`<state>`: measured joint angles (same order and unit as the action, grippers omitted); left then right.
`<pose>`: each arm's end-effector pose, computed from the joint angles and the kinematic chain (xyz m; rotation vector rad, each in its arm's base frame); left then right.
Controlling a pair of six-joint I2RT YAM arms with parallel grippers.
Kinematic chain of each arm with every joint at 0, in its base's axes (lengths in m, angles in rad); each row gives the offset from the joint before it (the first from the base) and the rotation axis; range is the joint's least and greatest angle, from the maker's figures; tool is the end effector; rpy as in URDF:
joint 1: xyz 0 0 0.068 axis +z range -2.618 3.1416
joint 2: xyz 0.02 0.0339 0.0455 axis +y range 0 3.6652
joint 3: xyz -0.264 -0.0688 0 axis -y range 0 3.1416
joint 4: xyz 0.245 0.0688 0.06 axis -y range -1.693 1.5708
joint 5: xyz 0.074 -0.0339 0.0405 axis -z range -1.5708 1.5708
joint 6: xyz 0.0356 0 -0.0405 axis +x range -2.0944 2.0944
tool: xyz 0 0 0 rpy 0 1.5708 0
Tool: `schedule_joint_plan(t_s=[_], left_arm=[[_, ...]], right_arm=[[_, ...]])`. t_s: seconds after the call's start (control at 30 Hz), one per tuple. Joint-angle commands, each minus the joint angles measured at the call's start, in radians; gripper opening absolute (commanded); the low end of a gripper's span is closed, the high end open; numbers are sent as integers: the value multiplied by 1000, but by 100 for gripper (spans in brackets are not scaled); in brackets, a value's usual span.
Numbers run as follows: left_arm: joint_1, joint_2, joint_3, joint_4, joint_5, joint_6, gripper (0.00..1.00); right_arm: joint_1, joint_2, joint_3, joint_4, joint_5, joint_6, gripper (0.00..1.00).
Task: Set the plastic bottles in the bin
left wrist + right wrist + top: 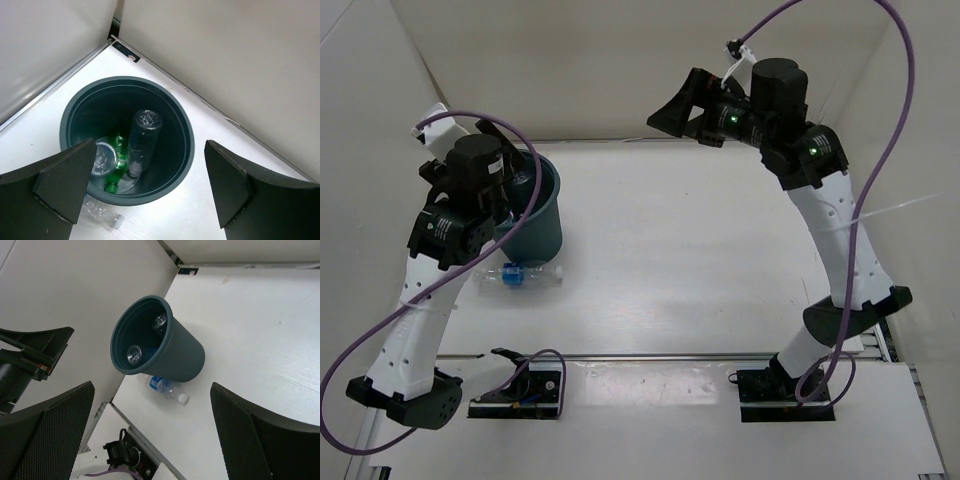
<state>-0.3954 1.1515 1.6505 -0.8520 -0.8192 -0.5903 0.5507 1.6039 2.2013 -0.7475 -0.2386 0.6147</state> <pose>0.1864 -0.0496 0.4906 -0.6905 1.6731 0.0911 0.2554 0.1667 0.5485 -0.1299 1.8327 1.0480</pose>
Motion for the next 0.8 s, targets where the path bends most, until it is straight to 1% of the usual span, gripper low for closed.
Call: schedule_joint_plan(t_s=[0.0, 0.2, 0.5, 0.77], left_arm=[[-7, -41, -6, -36, -52, 32, 100], [-7, -81, -35, -36, -87, 41, 100], [-7, -81, -35, -27, -106, 60, 100], [-7, -70, 3, -18, -126, 118, 100]], right_arm=[[-5, 43, 32, 59, -105, 53, 100], [-5, 62, 32, 89, -114, 62, 100], [-5, 80, 32, 100, -123, 71, 100], [-5, 80, 41, 109, -113, 71, 100]])
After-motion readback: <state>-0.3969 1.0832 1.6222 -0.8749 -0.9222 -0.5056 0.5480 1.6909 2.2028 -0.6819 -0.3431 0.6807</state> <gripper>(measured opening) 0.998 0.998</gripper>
